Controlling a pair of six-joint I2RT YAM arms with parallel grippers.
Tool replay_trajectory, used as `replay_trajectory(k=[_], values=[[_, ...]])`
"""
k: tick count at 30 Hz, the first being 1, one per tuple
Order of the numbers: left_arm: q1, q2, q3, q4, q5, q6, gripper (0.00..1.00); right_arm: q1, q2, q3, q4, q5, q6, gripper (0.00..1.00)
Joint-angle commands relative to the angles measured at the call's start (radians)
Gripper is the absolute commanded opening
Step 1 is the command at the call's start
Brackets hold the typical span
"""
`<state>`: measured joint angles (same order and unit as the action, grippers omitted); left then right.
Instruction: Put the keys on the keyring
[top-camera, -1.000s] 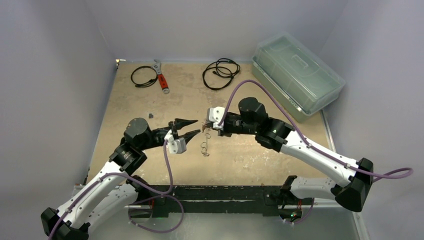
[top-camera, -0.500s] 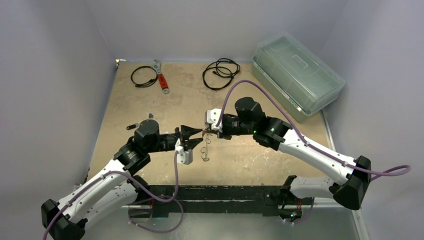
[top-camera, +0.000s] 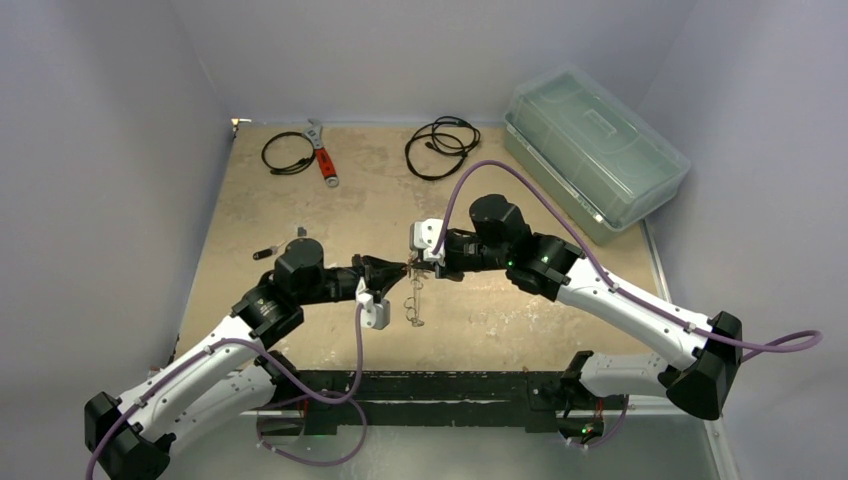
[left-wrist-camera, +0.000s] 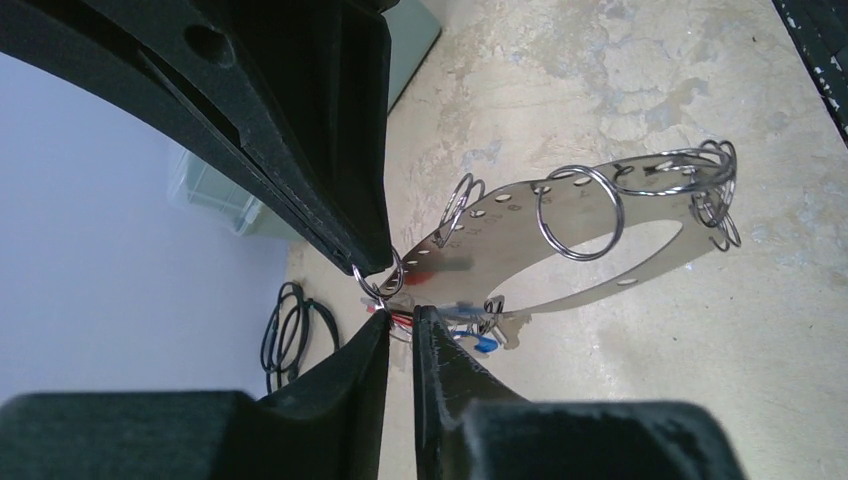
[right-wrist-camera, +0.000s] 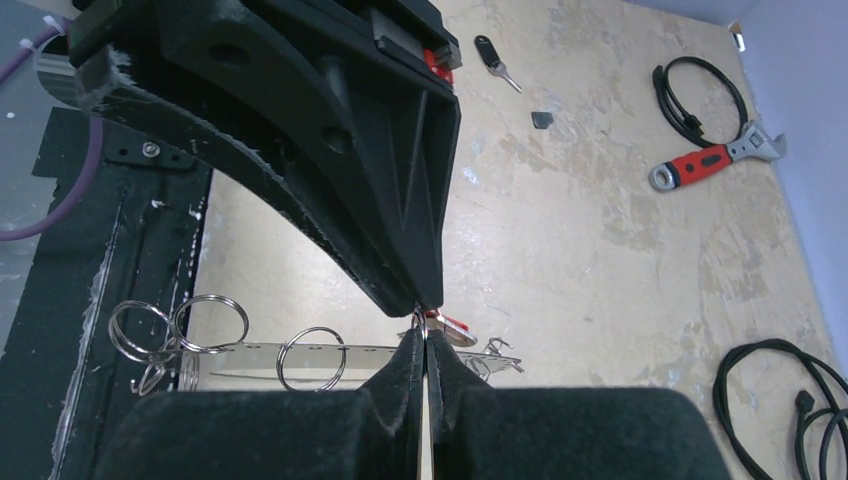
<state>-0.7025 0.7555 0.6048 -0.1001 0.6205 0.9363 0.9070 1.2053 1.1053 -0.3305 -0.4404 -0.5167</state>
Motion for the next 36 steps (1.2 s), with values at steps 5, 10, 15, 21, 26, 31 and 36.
replay_trajectory(k=[5,10,15,21,26,31,36], values=[[-0.005,0.007,0.030,-0.006,0.014,0.018,0.00,0.000,-0.024,0.046,0.043,-0.047,0.010,0.00],[-0.006,0.000,0.027,0.000,0.028,0.014,0.00,0.000,-0.027,0.031,0.077,-0.032,0.018,0.00],[-0.005,-0.001,0.023,0.002,0.035,0.008,0.00,0.000,-0.040,0.012,0.125,-0.012,0.028,0.00],[-0.005,-0.005,0.023,0.002,0.047,0.002,0.16,0.000,-0.040,0.011,0.125,-0.014,0.031,0.00],[-0.003,-0.022,0.027,0.024,0.018,-0.058,0.34,0.000,-0.048,0.008,0.120,-0.008,0.028,0.00],[0.022,-0.019,0.027,0.104,-0.053,-0.181,0.34,0.000,-0.067,-0.009,0.143,0.005,0.026,0.00],[0.057,-0.021,0.011,0.226,0.006,-0.293,0.34,0.000,-0.087,-0.023,0.167,0.012,0.028,0.00]])
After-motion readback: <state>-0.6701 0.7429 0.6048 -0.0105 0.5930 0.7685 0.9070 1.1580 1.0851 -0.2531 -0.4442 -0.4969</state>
